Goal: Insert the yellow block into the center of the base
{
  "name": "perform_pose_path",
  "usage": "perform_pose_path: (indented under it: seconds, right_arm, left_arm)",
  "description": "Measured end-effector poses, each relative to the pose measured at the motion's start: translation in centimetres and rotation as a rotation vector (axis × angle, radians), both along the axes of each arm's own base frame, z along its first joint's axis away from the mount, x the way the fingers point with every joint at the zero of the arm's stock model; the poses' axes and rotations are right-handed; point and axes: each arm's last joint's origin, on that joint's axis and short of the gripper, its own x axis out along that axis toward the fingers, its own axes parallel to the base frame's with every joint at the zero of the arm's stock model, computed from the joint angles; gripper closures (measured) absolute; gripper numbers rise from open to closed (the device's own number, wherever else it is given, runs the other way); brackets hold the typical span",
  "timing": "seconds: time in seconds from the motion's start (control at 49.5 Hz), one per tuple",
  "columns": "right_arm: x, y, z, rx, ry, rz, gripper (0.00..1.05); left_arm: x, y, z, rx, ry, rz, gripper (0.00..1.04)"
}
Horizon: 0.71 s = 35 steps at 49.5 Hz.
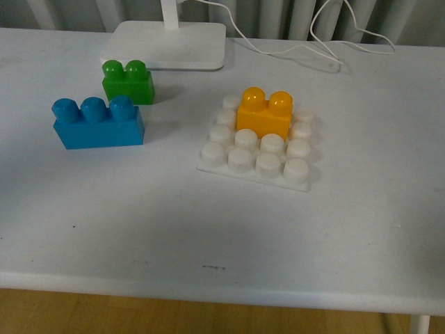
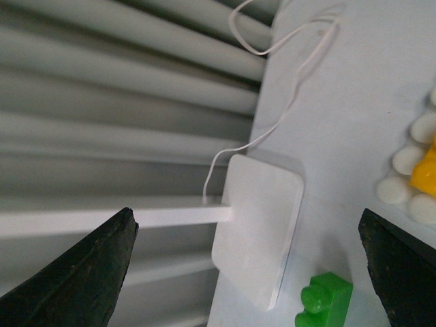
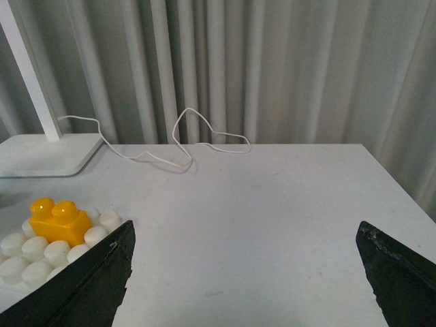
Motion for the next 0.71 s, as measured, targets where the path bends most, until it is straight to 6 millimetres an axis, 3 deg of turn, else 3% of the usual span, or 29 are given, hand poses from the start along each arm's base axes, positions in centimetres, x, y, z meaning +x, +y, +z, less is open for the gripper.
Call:
perform_pose_path:
  seconds: [0.142,0.344,0.404,0.505,0.708]
  right_arm:
    - [0.0,0.0,0.0,0.0,0.0,0.0,0.09]
    - [0.0,0.0,0.0,0.0,0.0,0.0,0.09]
    - [0.0,0.0,0.0,0.0,0.0,0.0,0.09]
    - [0.0,0.0,0.0,0.0,0.0,0.002,0.09]
    - [0.0,0.0,0.0,0.0,0.0,0.0,0.09]
  left_arm:
    - [-4.8,5.3,-0.7,-0.247,-0.21,0.231,0.06]
    - [-10.1,11.2,-3.2,-0.581,-0.254,0.519,0.06]
    - [-11.8,12.3,-4.0,-0.727,-0.254,0.552,0.06]
    - [-12.2,12.4,-3.7,-0.818,-0.252,0.544,0.07]
    - [-13.4,14.2,-6.0,-1.134,-0.062,0.515,0.42]
